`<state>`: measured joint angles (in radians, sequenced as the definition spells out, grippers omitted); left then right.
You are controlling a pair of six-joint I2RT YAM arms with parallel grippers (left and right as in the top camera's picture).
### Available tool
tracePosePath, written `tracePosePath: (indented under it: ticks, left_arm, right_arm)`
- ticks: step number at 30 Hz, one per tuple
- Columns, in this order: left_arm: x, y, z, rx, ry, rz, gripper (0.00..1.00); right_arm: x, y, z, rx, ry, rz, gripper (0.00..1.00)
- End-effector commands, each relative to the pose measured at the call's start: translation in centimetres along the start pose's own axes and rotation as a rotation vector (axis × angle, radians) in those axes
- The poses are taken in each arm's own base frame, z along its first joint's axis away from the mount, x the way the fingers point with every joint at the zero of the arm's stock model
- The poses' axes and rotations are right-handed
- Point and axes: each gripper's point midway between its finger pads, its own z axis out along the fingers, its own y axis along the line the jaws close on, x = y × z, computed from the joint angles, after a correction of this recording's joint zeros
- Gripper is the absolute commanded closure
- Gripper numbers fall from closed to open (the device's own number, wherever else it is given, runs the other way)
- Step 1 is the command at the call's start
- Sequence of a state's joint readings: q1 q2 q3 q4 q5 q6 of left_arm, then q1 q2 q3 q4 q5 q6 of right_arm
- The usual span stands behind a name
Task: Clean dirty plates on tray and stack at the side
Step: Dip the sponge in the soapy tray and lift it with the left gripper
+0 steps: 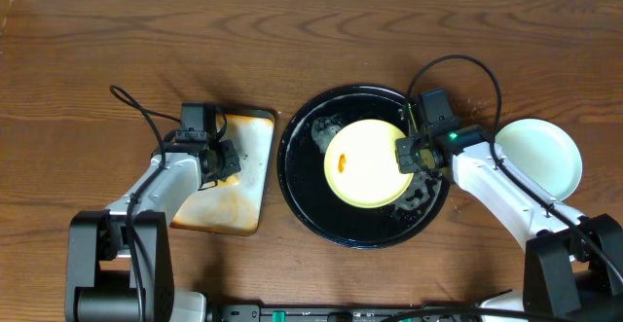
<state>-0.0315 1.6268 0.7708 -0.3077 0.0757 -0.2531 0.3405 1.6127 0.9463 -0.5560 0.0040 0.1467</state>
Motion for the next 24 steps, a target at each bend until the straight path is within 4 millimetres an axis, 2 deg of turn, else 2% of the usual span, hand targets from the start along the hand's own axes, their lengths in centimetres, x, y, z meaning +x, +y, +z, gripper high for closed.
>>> tracePosePath:
  ticks: [1, 6, 19, 24]
  left_arm:
    - [4.0, -0.1, 1.9, 0.032, 0.137, 0.033, 0.92]
    - [4.0, -0.1, 1.9, 0.032, 0.138, 0.036, 0.92]
    - [4.1, -0.1, 1.9, 0.034, 0.139, 0.068, 0.92]
    - [4.3, 0.1, 2.8, 0.028, 0.152, 0.084, 0.92]
  right_arm:
    - [-0.2, 1.2, 0.0, -0.079, 0.004, -0.137, 0.99]
    - [-0.6, -0.8, 0.1, 0.042, -0.012, -0.134, 0.99]
    - [-1.0, -0.8, 0.1, 0.044, -0.028, -0.124, 0.99]
    - [-1.0, -0.8, 0.1, 0.043, -0.028, -0.112, 0.99]
